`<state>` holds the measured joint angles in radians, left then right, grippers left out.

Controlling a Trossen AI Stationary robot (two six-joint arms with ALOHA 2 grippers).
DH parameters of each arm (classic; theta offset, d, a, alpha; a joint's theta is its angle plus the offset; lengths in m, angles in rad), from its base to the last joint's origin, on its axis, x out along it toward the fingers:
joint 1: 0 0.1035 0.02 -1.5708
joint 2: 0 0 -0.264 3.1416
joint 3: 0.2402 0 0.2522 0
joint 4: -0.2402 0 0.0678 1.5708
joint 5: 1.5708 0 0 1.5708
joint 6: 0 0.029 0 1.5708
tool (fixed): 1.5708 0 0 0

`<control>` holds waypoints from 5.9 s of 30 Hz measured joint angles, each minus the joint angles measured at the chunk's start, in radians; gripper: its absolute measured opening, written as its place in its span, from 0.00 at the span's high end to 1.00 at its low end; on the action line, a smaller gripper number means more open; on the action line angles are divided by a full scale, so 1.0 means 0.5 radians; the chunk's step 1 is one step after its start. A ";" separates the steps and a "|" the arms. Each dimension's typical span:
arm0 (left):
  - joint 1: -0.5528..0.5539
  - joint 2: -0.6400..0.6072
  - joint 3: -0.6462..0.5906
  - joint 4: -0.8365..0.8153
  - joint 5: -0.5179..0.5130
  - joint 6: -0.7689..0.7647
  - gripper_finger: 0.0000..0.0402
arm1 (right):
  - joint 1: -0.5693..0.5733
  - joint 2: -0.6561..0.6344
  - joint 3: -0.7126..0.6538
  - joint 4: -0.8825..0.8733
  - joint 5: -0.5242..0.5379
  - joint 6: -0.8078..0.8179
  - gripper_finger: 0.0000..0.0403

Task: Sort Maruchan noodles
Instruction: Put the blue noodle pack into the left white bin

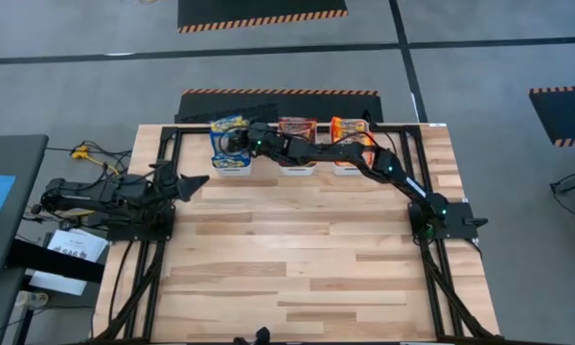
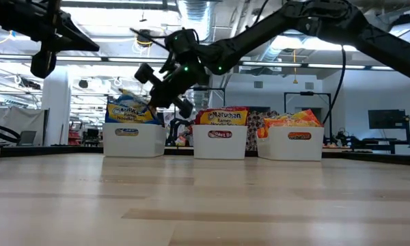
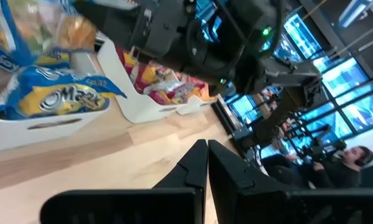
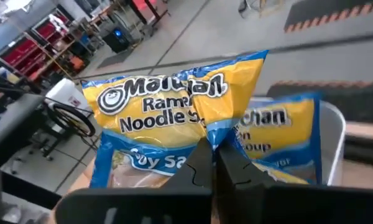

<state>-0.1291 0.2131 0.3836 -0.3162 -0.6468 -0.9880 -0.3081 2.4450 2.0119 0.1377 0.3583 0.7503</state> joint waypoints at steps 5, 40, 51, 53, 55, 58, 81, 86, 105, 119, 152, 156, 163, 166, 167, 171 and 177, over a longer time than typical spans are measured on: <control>0.000 0.000 0.001 0.000 0.044 0.000 1.00 | 0.016 -0.003 0.002 -0.011 0.015 -0.095 0.98; -0.001 0.000 0.002 0.001 0.117 -0.006 1.00 | -0.005 -0.091 0.002 -0.624 -0.379 -0.101 0.54; -0.001 0.001 0.002 0.000 0.068 0.016 1.00 | -0.117 -0.216 0.000 -0.705 -0.793 -0.096 0.52; -0.001 0.001 0.002 0.000 0.034 0.016 1.00 | -0.140 -0.236 0.000 -0.617 -0.815 -0.111 0.53; -0.001 0.001 0.002 0.000 -0.023 0.016 1.00 | -0.173 -0.242 0.003 -0.479 -0.855 -0.178 0.53; -0.001 0.001 0.002 0.000 -0.163 0.012 1.00 | -0.233 -0.232 0.045 -0.290 -1.041 -0.249 0.53; 0.433 0.079 0.022 1.157 -0.487 1.319 1.00 | -0.793 -0.234 0.651 -0.266 -1.435 -0.818 0.53; 0.694 0.285 0.259 1.190 -0.246 1.666 1.00 | -0.859 -0.236 0.687 -0.253 -1.582 -0.817 0.53; 1.633 1.461 1.281 0.092 0.447 1.976 0.98 | -0.985 -0.705 0.686 -0.655 -1.730 -1.007 0.53; 2.209 2.372 1.868 -0.688 1.269 1.703 1.00 | -0.913 -0.855 0.686 -1.211 -1.720 -1.047 0.53; 2.268 3.081 2.017 -0.913 1.722 1.635 1.00 | -0.825 -0.857 0.686 -1.278 -1.710 -1.151 0.53; 2.206 3.081 2.018 -1.010 1.826 1.666 1.00 | -0.825 -0.857 0.686 -1.278 -1.710 -1.152 0.53; 2.081 3.079 2.017 -1.140 1.896 1.797 1.00 | -0.829 -0.857 0.686 -1.278 -1.709 -1.173 0.53; 2.057 3.054 2.017 -1.140 1.914 1.801 1.00 | -0.828 -0.857 0.686 -1.278 -1.689 -1.224 0.53; 2.052 3.041 2.017 -1.145 1.913 1.802 1.00 | -0.828 -0.857 0.686 -1.280 -1.664 -1.238 0.53; 2.048 2.970 2.017 -1.253 1.913 1.848 1.00 | -0.828 -0.857 0.686 -1.282 -1.596 -1.255 0.53; 2.042 2.896 2.017 -1.502 1.930 1.915 1.00 | -0.829 -0.857 0.686 -1.281 -1.592 -1.256 0.53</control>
<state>0.8921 1.6611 1.3922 -1.0674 0.3181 -0.0303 -0.7227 2.0163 2.3550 -0.5026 -0.4377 0.1223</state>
